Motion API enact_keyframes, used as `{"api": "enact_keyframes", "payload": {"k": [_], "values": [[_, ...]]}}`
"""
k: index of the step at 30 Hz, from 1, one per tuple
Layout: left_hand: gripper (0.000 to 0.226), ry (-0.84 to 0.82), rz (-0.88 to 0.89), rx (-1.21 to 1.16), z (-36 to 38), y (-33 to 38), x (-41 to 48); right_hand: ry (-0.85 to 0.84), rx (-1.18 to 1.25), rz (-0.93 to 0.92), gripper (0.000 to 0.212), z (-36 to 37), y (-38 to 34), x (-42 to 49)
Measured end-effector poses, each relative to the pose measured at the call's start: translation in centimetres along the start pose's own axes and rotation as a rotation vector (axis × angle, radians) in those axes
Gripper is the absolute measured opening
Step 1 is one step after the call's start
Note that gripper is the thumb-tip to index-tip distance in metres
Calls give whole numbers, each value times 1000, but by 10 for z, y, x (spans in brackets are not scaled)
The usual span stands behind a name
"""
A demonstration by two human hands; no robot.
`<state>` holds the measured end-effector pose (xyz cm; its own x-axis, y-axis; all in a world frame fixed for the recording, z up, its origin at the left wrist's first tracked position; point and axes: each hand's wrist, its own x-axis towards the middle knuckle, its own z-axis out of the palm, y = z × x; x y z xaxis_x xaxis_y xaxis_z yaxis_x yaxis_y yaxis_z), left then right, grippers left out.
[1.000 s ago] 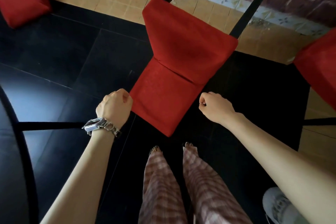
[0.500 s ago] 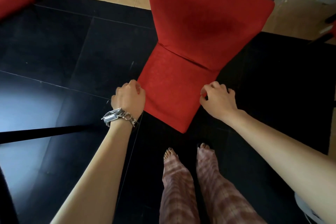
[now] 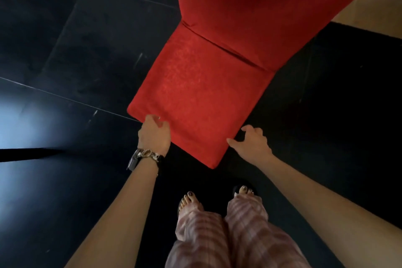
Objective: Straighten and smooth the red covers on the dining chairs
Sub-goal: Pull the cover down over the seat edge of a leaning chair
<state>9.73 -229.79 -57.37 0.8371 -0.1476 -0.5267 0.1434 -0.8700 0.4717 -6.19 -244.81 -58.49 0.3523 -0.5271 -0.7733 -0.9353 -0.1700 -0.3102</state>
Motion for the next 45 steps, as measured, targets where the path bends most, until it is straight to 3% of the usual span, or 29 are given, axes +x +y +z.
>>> {"api": "enact_keyframes", "payload": {"k": [9,12,18,23,30,36,40,45], "values": [[35,-41,78,13,94,-35,54,17,-192,-142,60,69,17,86],[35,-39,93,29,116,-52,66,46,-209,-210,47,85,28,109],[37,60,166,103,143,-74,99,245,-236,-514,20,107,47,147],[46,206,376,296,164,-80,128,381,-404,-758,24,113,53,183],[50,301,572,345,197,-79,152,566,-484,-959,25,124,55,212],[57,411,539,384,212,-108,178,747,-362,-948,30,131,61,225],[73,433,441,284,217,-118,188,825,-305,-873,36,135,67,227],[121,353,10,-182,219,-116,182,859,-209,-651,72,140,77,223]]}}
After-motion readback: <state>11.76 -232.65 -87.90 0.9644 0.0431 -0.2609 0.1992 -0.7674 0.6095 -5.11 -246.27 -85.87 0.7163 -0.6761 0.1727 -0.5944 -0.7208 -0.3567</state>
